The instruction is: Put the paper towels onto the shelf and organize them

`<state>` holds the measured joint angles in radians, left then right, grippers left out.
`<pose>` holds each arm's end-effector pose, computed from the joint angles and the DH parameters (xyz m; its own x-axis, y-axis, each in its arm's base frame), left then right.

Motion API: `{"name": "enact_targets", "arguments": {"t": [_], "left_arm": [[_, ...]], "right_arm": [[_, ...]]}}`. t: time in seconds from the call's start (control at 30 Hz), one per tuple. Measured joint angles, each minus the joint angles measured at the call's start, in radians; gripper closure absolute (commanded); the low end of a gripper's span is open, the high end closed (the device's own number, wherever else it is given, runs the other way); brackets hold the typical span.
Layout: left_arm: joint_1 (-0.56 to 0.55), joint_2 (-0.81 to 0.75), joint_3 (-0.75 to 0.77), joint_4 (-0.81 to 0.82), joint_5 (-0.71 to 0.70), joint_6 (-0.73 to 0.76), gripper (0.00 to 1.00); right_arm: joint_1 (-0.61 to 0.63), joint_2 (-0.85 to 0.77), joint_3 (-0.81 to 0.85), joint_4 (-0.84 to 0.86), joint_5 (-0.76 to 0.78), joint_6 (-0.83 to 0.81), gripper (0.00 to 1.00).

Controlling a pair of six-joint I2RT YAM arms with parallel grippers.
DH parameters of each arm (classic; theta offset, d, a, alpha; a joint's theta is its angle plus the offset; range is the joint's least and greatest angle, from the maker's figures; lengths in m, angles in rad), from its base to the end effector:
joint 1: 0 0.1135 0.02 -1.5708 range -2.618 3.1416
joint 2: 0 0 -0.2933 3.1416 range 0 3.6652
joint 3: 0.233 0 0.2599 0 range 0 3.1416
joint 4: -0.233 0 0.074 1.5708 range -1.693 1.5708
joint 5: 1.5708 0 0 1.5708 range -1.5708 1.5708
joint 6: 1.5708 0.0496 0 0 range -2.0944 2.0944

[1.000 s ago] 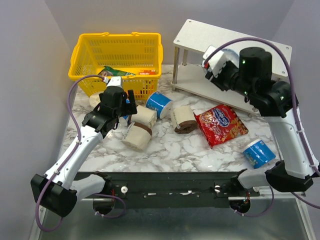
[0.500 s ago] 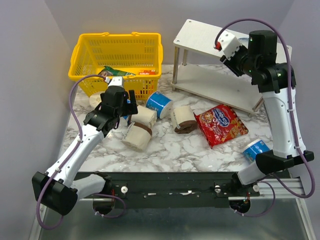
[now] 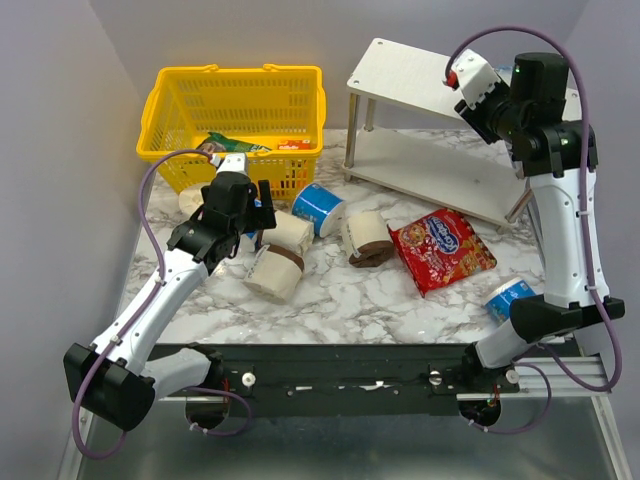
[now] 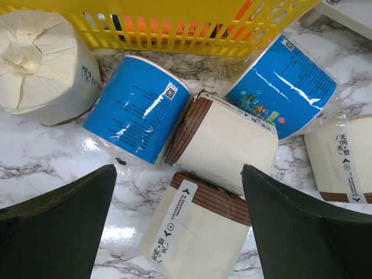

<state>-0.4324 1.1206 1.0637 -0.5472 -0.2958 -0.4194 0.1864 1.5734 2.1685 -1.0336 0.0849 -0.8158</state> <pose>0.2314 -0.0909 0.3541 -0.5456 -0.1772 -0.8191 -0.0428 0.9820 -0.1839 0.3037 0.0530 0.5459 -0.2064 -0.7774 -0.5942 -0.3787 0.6234 -0.6840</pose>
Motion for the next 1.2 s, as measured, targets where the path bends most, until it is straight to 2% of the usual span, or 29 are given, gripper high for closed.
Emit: {"name": "enact_targets", "arguments": {"t": [0.17,0.3,0.53,0.9,1.1,1.2], "left_arm": [[0.000,0.000,0.000,0.000,0.000,0.000,0.01],[0.000,0.000,0.000,0.000,0.000,0.000,0.01],[0.000,0.004,0.000,0.000,0.000,0.000,0.01],[0.000,0.012,0.000,0.000,0.000,0.000,0.01],[0.000,0.013,0.000,0.000,0.000,0.000,0.01],[0.000,0.013,0.000,0.000,0.000,0.000,0.01]], "right_arm": [[-0.010,0.010,0.001,0.042,0.003,-0.014,0.48],[-0.030,0.028,0.002,0.126,0.015,-0.030,0.40],[-0.058,0.053,0.011,0.237,0.027,-0.043,0.45],[-0.071,0.053,0.040,0.314,0.025,-0.026,0.38],[-0.068,-0.019,-0.015,0.354,-0.060,0.046,0.27],[-0.061,-0.084,-0.081,0.386,-0.077,0.099,0.28]]}}
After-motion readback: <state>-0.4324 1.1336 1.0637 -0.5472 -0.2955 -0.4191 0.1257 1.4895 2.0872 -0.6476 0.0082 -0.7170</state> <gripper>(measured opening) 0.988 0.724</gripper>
